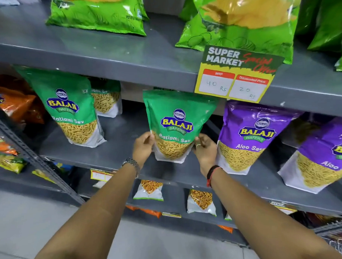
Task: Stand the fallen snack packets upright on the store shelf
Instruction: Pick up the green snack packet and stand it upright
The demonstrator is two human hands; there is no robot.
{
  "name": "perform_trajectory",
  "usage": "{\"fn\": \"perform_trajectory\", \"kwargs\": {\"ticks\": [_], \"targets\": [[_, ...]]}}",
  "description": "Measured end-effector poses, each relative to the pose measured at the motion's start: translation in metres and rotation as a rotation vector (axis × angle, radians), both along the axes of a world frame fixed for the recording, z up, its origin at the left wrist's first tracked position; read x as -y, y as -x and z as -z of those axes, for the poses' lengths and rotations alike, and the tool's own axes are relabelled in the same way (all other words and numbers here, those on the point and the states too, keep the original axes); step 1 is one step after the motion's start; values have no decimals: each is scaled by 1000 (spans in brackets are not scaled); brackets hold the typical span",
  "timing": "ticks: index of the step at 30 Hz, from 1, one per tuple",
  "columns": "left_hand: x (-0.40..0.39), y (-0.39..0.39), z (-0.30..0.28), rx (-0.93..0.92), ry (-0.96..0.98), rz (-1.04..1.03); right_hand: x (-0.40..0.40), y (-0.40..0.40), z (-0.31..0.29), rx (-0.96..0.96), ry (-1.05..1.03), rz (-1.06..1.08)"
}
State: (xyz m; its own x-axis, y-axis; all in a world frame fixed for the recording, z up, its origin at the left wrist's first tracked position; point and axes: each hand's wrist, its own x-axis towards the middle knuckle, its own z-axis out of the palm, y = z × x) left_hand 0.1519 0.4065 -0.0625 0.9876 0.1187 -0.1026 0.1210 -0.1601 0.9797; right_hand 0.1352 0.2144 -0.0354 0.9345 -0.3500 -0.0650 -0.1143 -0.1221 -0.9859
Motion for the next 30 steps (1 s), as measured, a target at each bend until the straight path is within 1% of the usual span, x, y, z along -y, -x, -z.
{"fn": "perform_trajectory", "kwargs": {"ticks": [1,4,6,8,12,14,19,23,24,26,28,29,30], "targets": [[5,3,-1,-15,-11,36,2,-2,7,-39,-15,-8],[15,9,2,-79,-25,176,4,1,14,-241,-21,-103],[16,10,7,-94,-39,181,0,6,14,-304,-106,-188],[16,11,10,-73,-44,149,-2,7,17,-315,-138,-215],[13,11,8,-11,39,88,-11,7,21,-325,-180,-250],[5,12,9,4,51,63,-18,6,20,-323,-176,-265],[-12,7,20,-12,15,42,-36,3,17,-327,-188,-293],[-17,-4,36,-17,-1,44,-29,9,14,-336,-172,-299],[-17,-5,42,-15,-32,8,-24,14,15,-331,-154,-287],[-7,7,35,-22,-68,-159,-8,28,22,-285,-115,-228],[16,34,20,-13,-1,-358,18,49,31,-211,-78,-136],[29,49,13,-42,22,-423,34,62,34,-186,-83,-78],[45,61,11,-87,29,-414,53,75,37,-166,-94,-10]]}}
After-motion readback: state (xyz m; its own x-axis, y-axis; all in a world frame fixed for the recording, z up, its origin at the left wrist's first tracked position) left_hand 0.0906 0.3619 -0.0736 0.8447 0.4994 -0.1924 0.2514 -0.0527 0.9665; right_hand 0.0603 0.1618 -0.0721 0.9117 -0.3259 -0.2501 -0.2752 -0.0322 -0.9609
